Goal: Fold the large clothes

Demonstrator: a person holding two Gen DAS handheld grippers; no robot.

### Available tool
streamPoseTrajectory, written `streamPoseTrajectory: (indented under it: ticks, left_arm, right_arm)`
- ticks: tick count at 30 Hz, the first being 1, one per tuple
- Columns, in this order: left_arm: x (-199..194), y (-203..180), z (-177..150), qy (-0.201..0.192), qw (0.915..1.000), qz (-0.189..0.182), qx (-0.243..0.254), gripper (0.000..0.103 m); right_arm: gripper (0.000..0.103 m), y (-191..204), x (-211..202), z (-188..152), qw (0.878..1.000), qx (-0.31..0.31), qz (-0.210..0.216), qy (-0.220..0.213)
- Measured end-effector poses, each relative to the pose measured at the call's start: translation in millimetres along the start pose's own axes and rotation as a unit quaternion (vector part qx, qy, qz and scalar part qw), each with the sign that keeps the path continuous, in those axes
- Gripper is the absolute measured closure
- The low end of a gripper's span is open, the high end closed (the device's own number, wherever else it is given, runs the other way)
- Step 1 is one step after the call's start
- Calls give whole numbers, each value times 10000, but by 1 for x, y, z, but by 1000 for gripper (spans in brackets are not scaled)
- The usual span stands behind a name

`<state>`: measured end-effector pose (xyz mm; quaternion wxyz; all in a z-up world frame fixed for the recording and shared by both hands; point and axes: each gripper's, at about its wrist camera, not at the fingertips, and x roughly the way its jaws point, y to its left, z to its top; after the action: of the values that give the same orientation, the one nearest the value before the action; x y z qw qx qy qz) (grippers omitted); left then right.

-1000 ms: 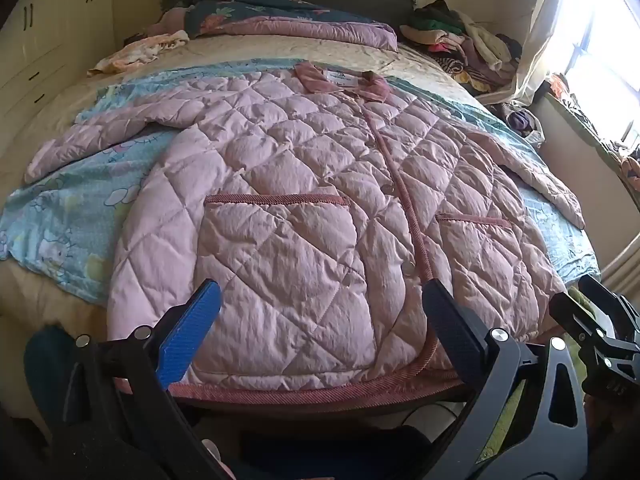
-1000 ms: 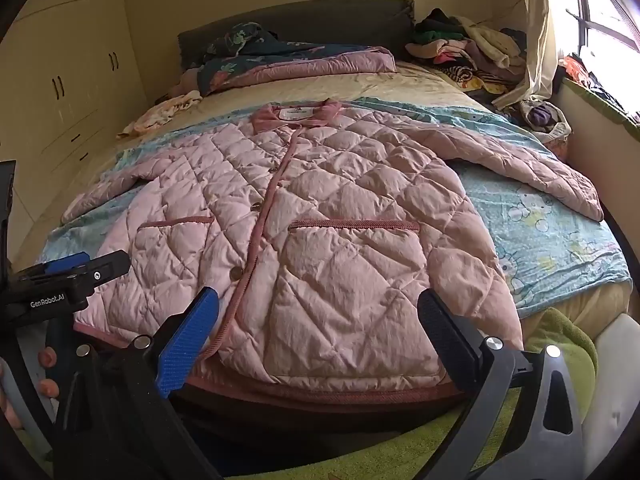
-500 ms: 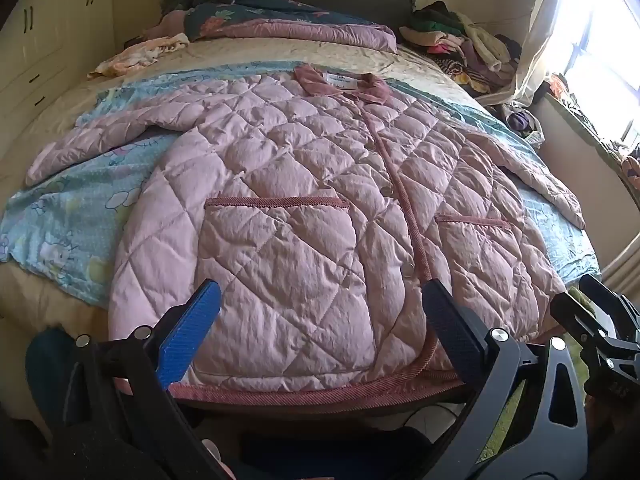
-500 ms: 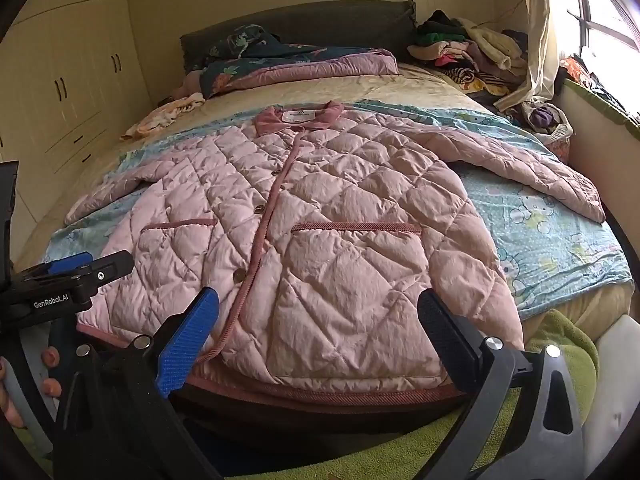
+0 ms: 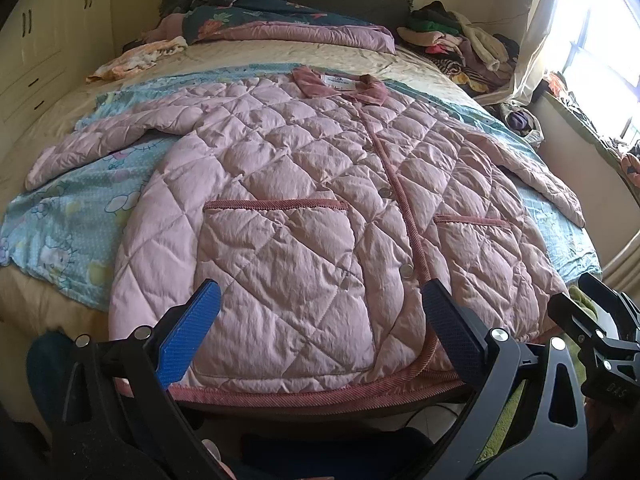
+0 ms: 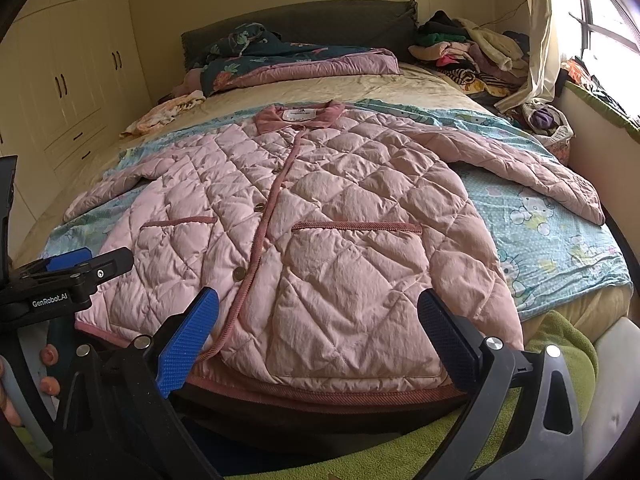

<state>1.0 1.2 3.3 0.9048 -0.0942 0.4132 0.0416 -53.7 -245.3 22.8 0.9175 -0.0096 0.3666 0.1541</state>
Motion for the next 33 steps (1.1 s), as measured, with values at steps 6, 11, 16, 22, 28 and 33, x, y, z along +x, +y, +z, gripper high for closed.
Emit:
streamPoseTrajectory:
  ticks: [6,11,16,22,28,33]
  left_arm:
    - [0,0,0,-12,10000,10,1,9]
    - [0,0,-1,-17,10000,7,19,9]
    - [0,0,-1,-22,10000,20,15,9]
    - [0,0,-1,-28,10000,14,23,9]
    - [0,-1,-1,-29,10000,15,24,9]
    - [0,-1,-1,-44,10000,25,30,9]
  right_arm:
    - [4,0,0,0,10000,-3,-17,-2]
    - [4,1,0,1,10000,1,-7,8]
    - [4,1,0,0,10000,-5,-13,0]
    - [4,1,0,0,10000,-5,-13,8]
    - [4,1,1,0,10000,-14,-21,17]
    - [4,1,1,0,10000,-10,-23,20]
